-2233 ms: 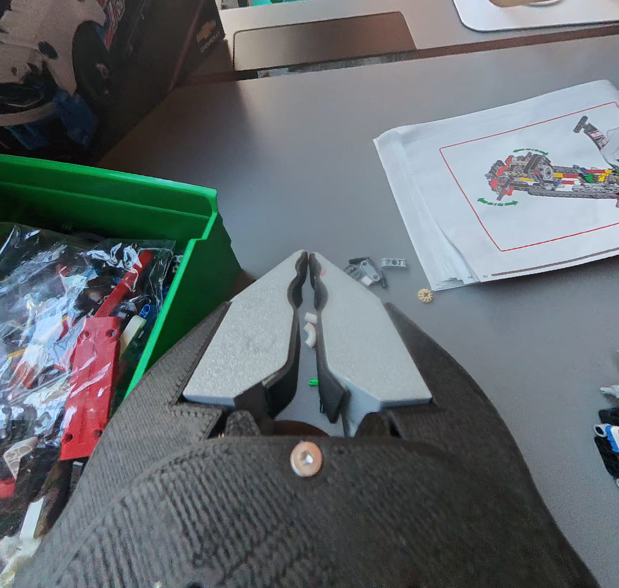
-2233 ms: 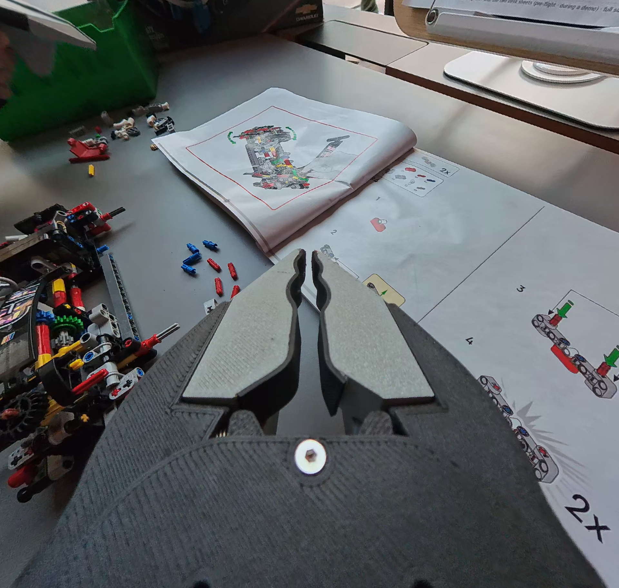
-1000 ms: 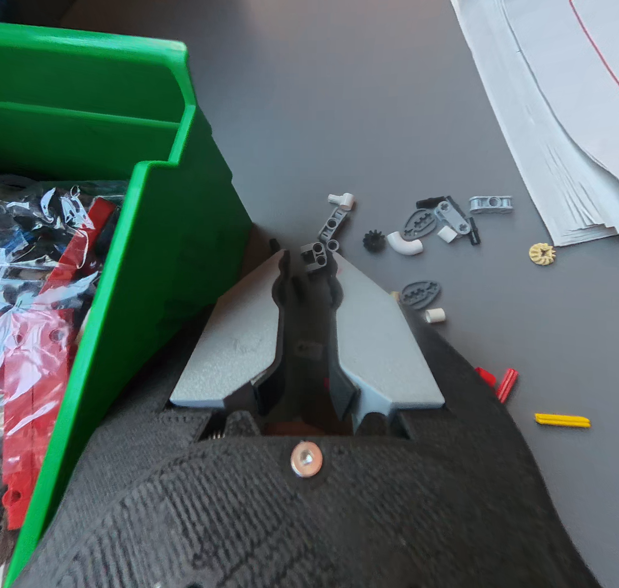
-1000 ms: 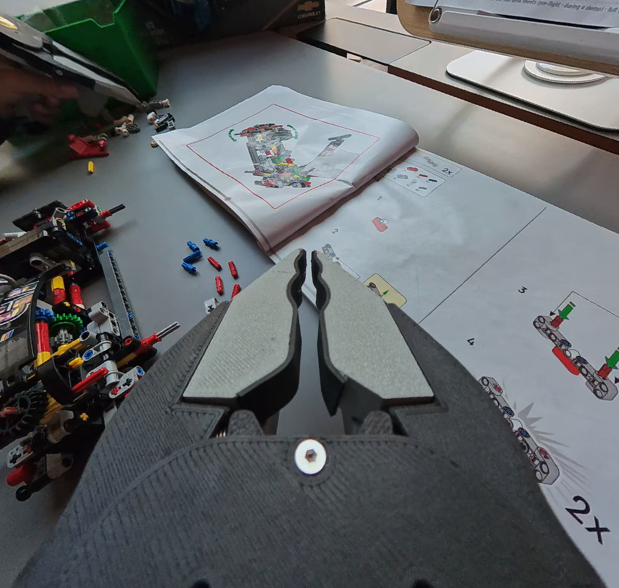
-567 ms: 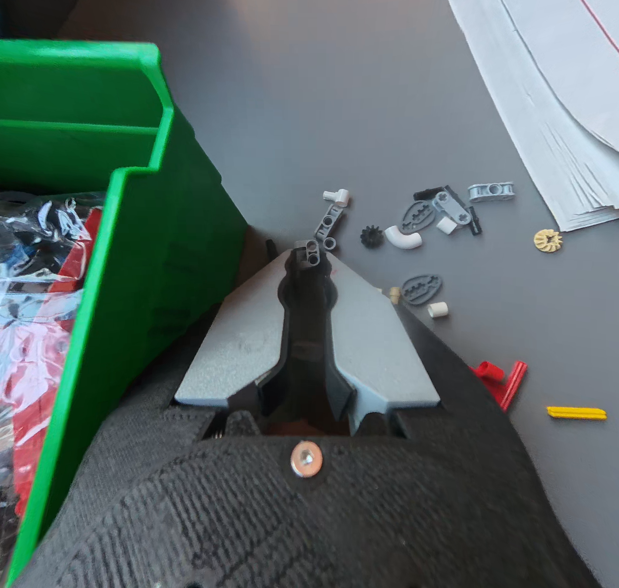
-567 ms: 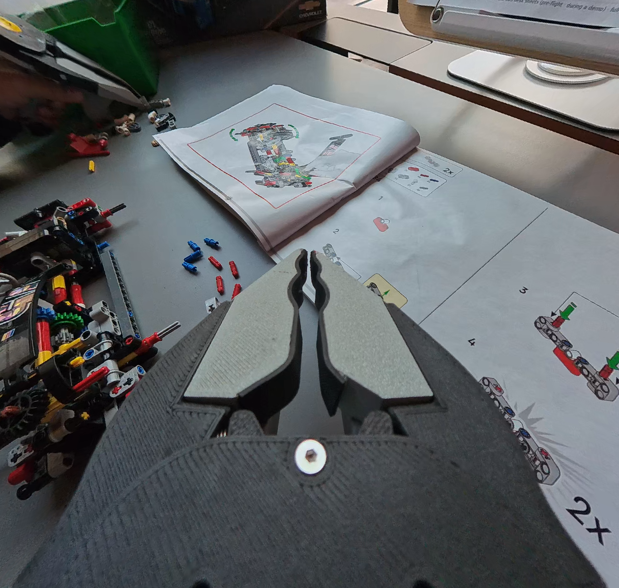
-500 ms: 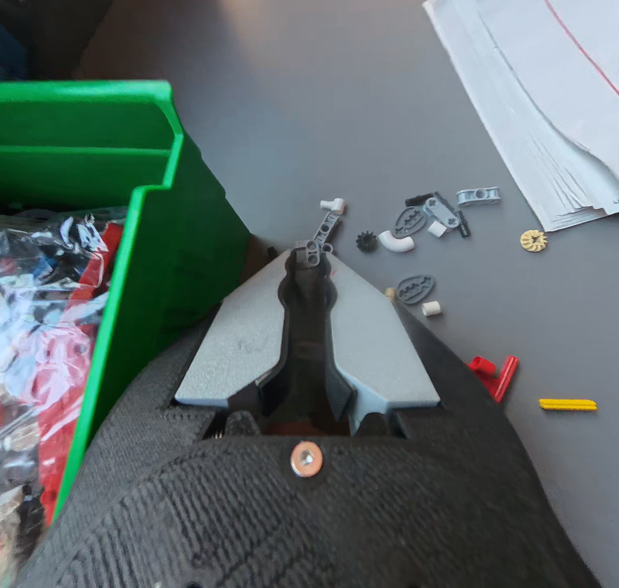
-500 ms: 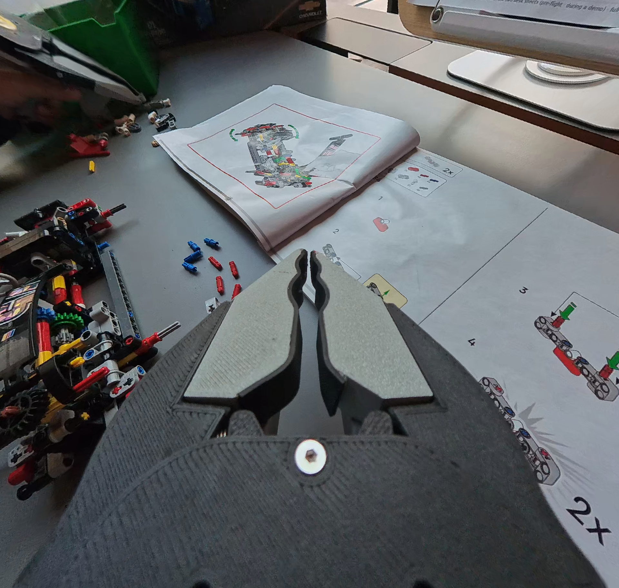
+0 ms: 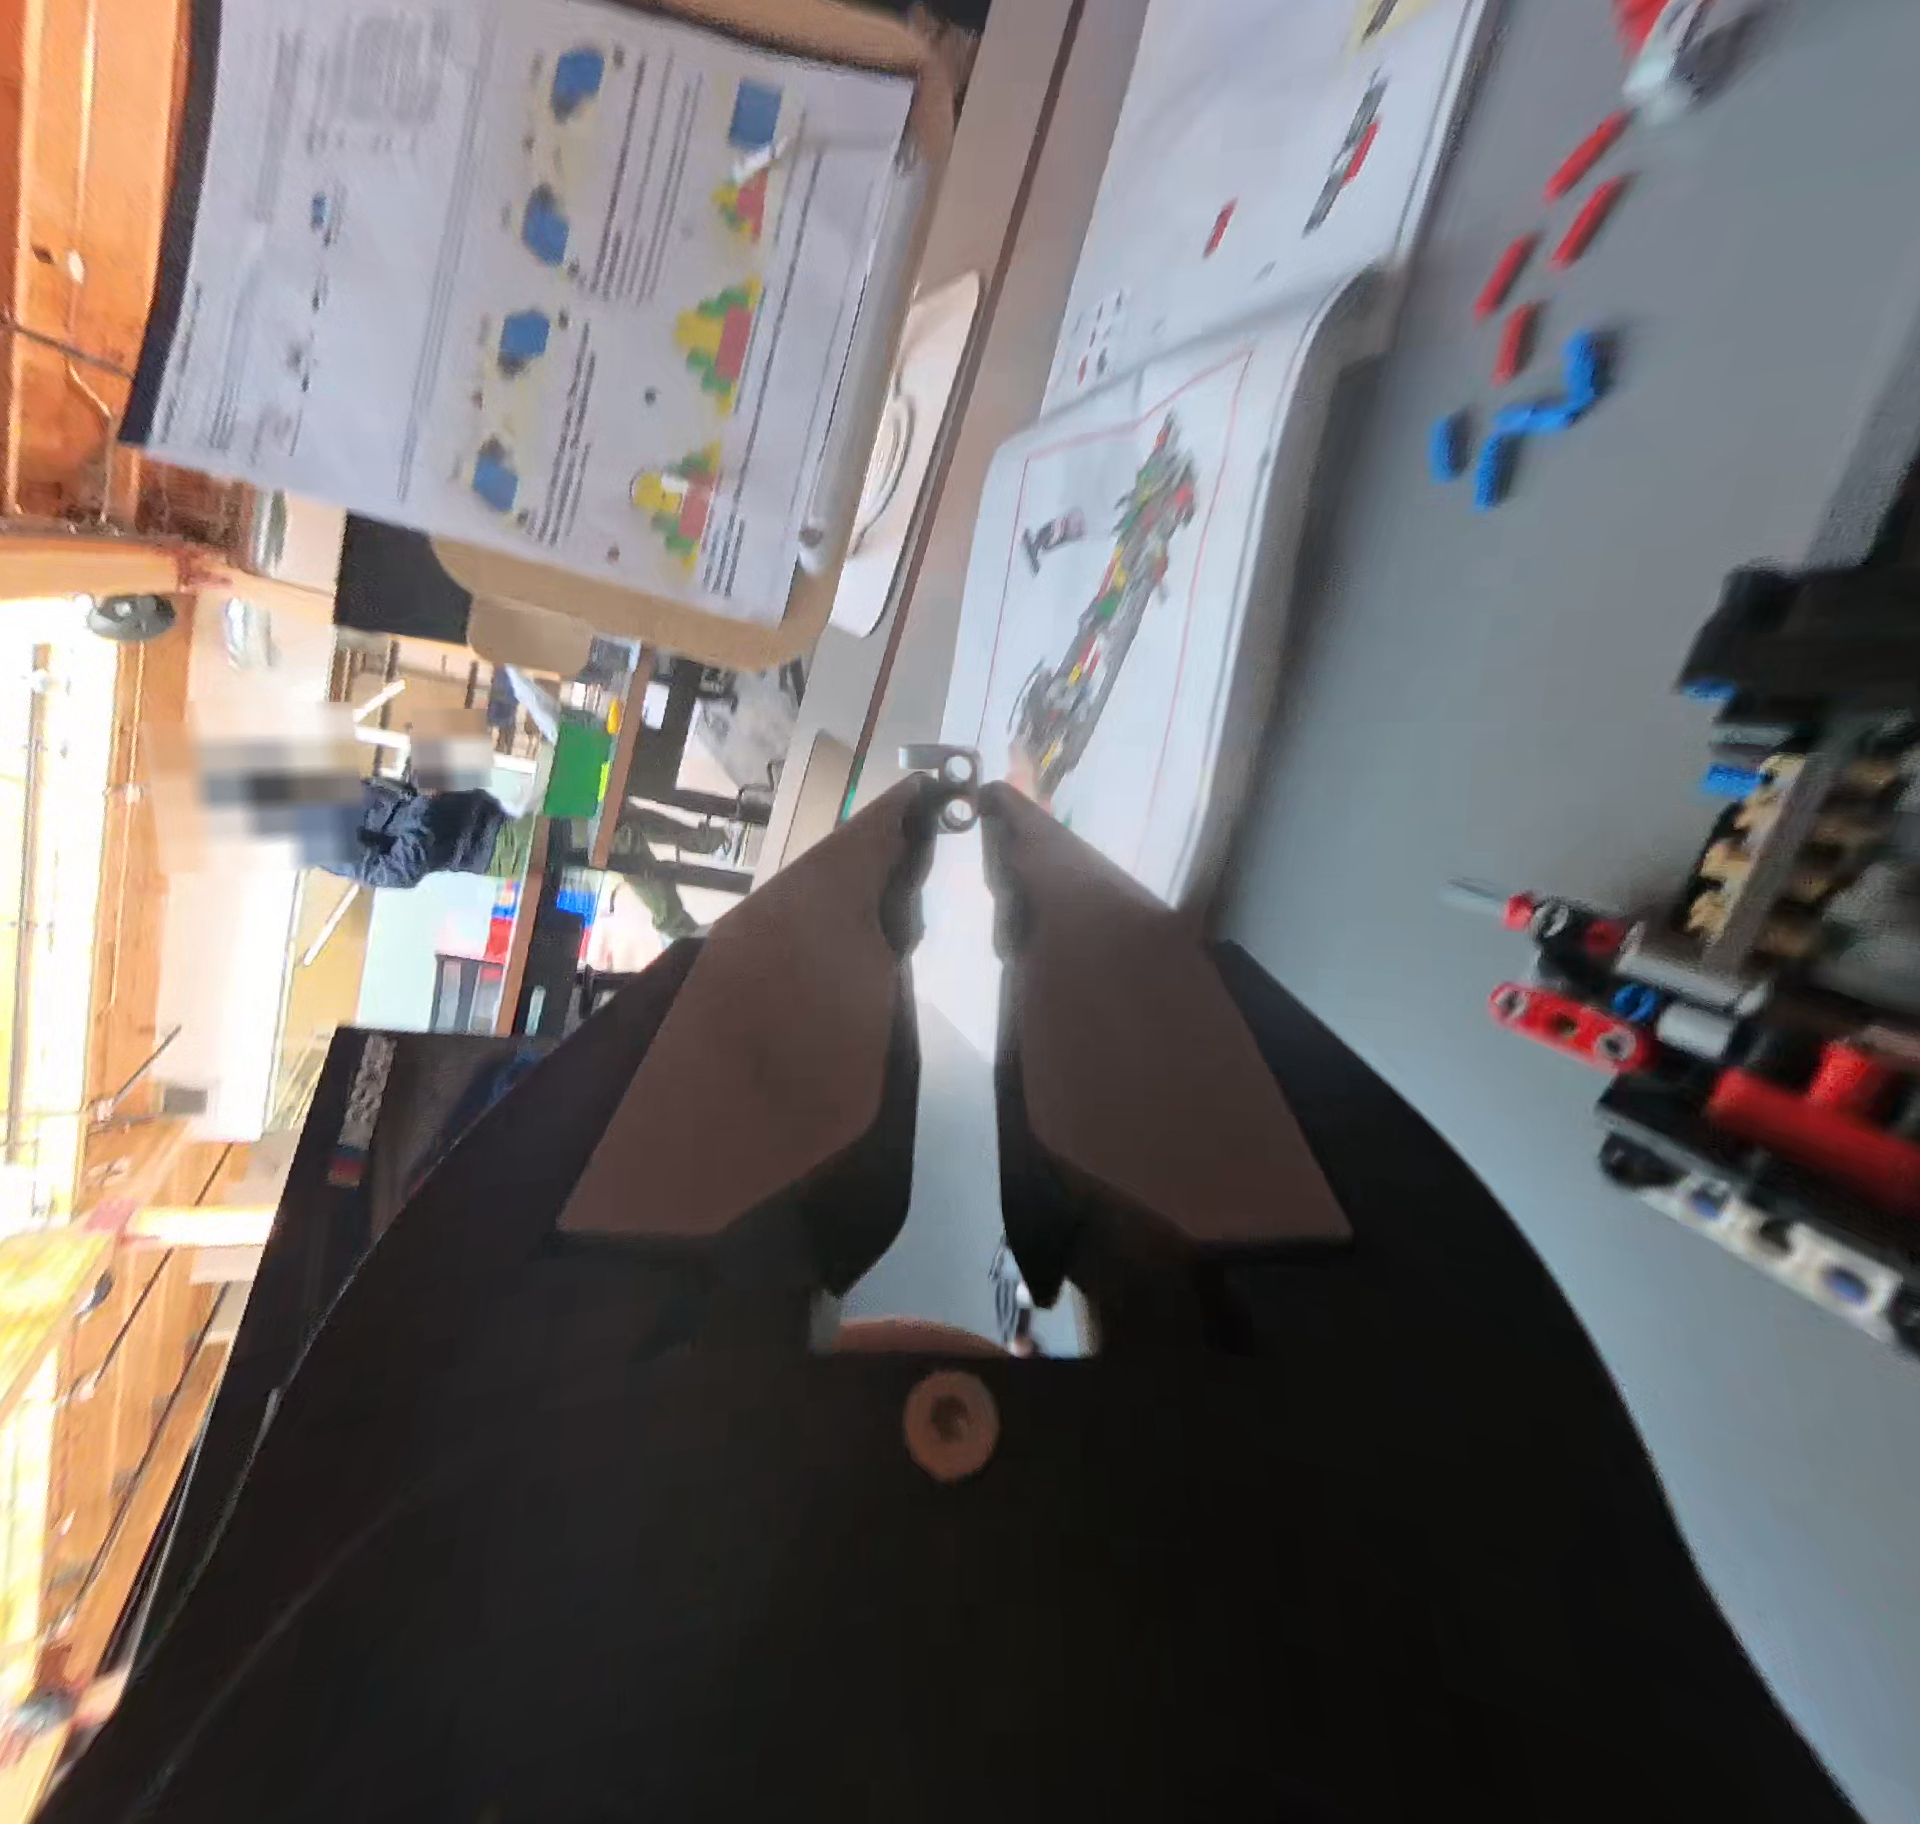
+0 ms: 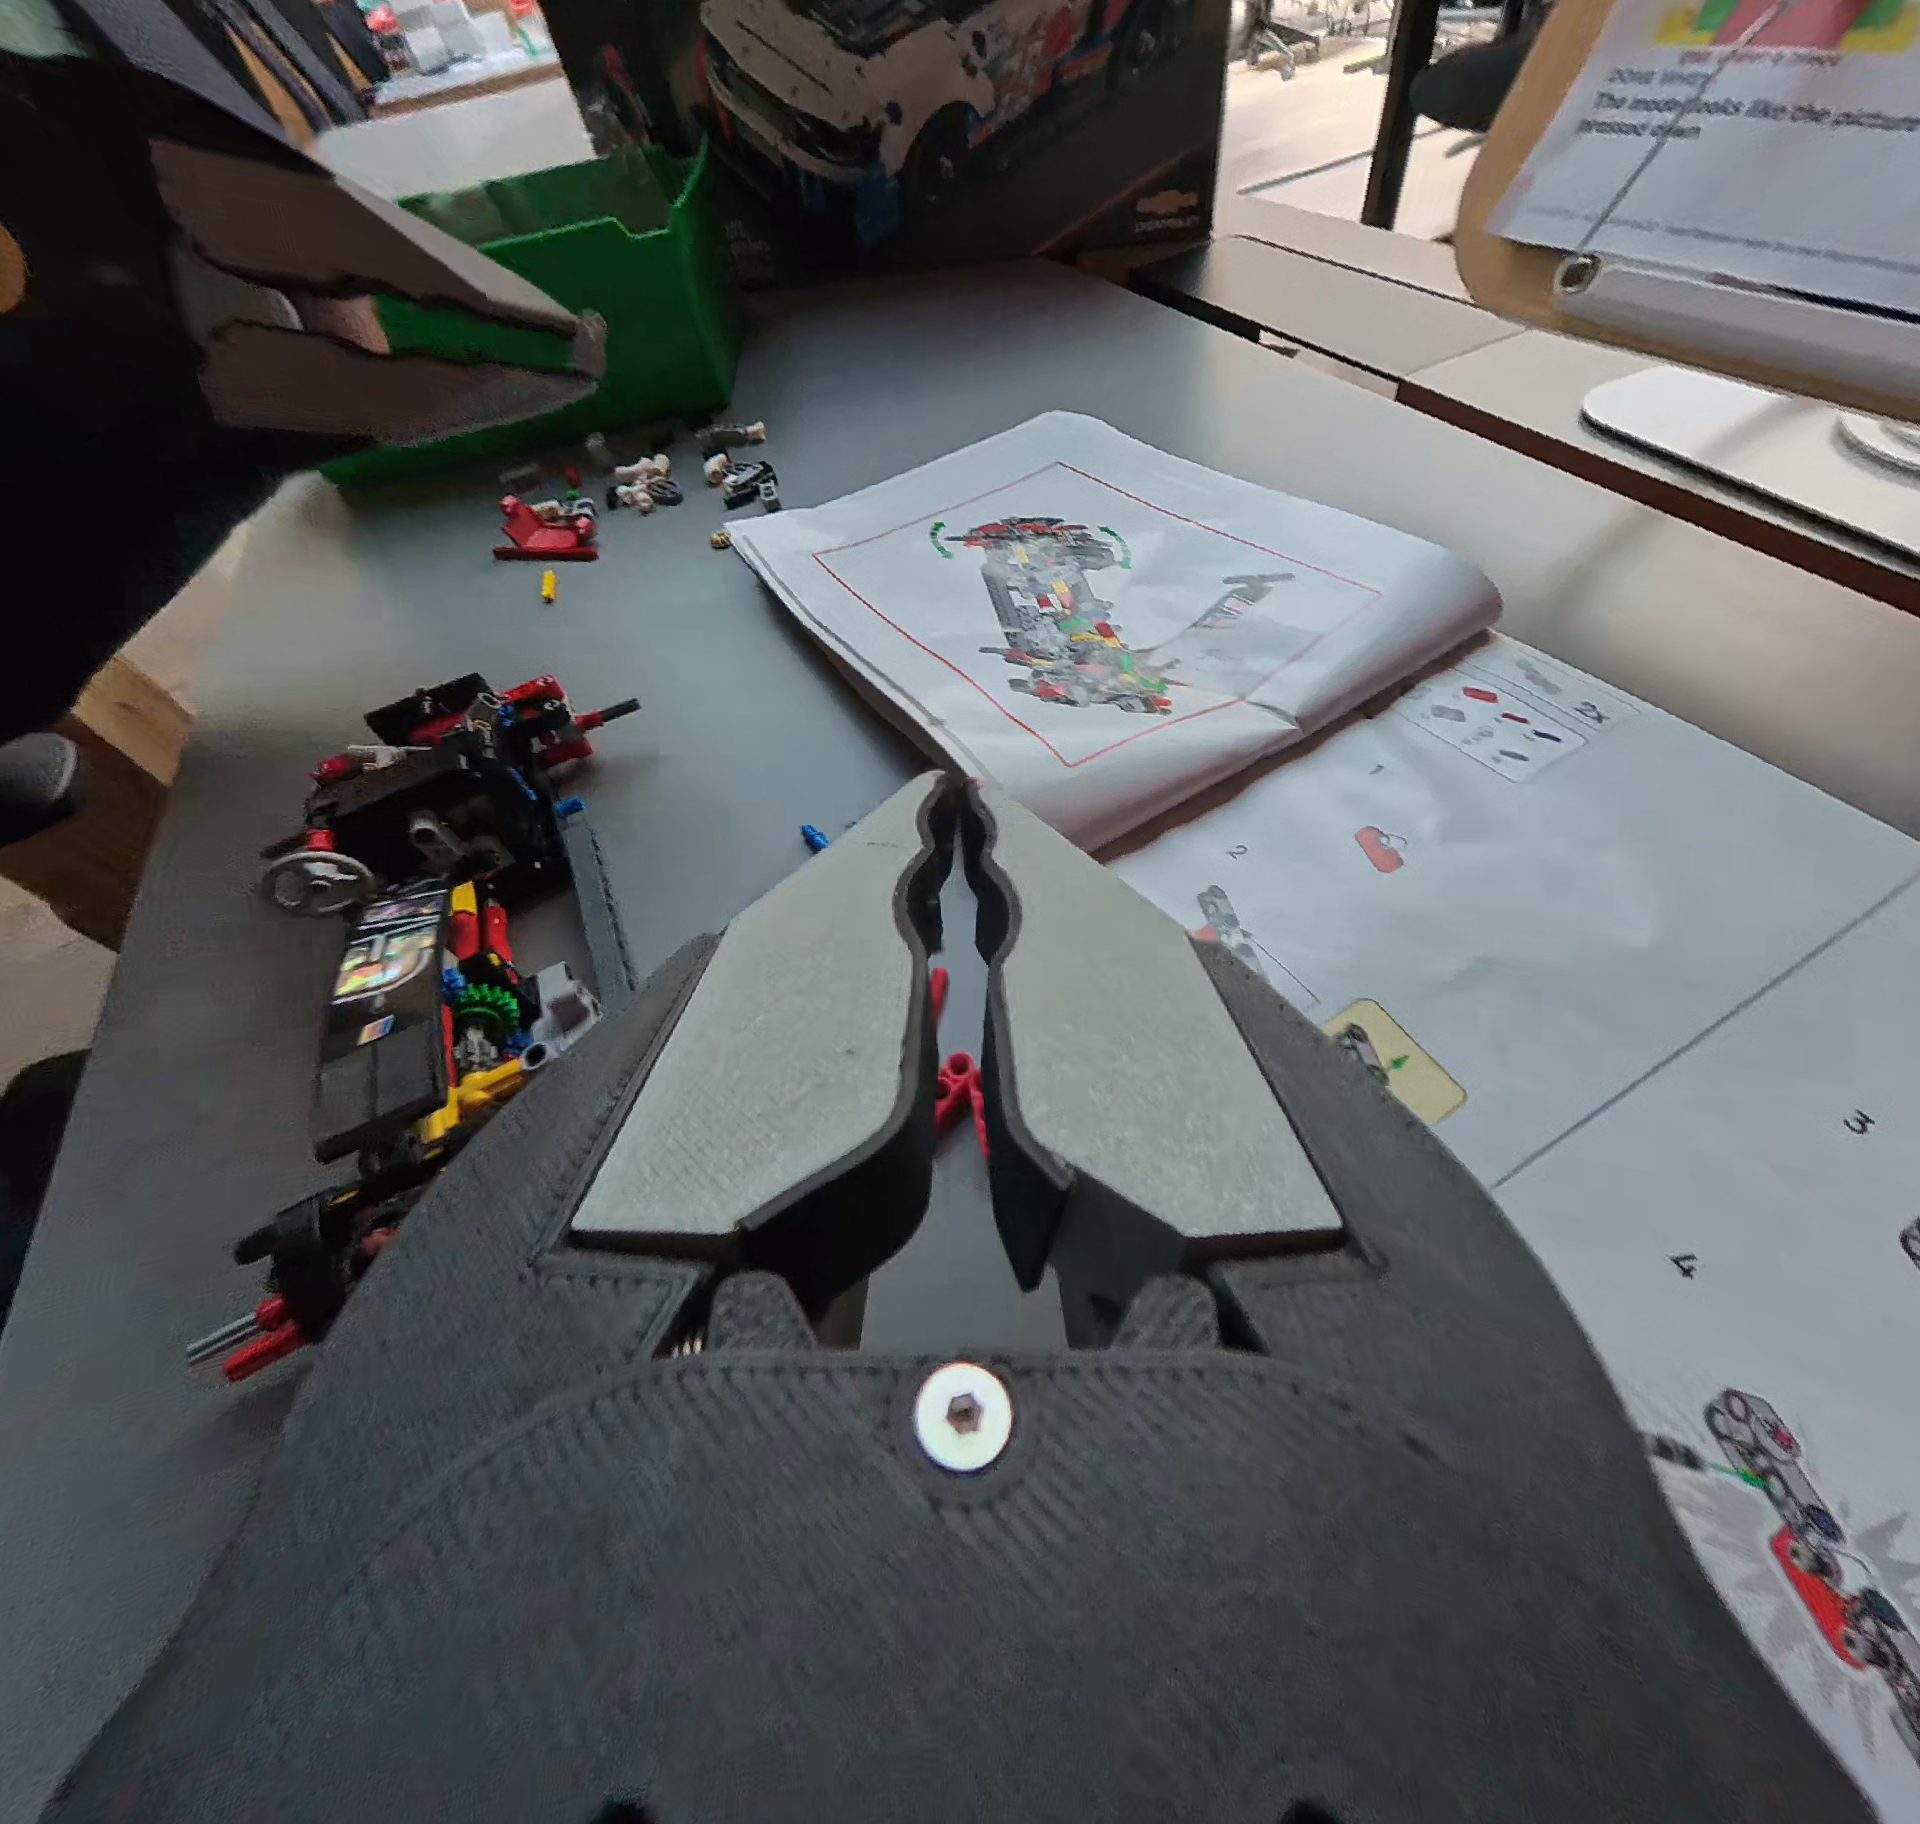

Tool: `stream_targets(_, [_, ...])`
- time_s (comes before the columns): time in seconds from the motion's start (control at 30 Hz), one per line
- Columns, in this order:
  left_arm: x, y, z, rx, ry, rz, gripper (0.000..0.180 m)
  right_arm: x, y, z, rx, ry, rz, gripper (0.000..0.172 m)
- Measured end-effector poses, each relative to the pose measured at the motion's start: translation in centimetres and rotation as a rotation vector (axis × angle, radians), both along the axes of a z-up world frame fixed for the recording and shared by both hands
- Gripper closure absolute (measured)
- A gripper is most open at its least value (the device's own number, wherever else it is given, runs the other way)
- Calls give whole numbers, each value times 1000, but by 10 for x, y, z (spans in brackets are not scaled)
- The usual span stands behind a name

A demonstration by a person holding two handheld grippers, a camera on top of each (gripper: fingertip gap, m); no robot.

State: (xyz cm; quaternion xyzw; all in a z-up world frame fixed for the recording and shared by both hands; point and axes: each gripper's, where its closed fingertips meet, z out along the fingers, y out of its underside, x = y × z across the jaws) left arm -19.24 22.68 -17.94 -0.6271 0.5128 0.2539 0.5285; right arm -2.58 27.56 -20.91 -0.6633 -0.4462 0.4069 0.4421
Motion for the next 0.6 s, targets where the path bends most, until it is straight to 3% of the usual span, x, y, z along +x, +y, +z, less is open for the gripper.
stream_targets(0.3, [89,-29,-6,108,93,-243,176,-33,-79,35,-74,145,327,168])
stream_targets(0.6, [125,-46,-12,155,178,-317,176,-38,-103,41,-72,153,412,168])
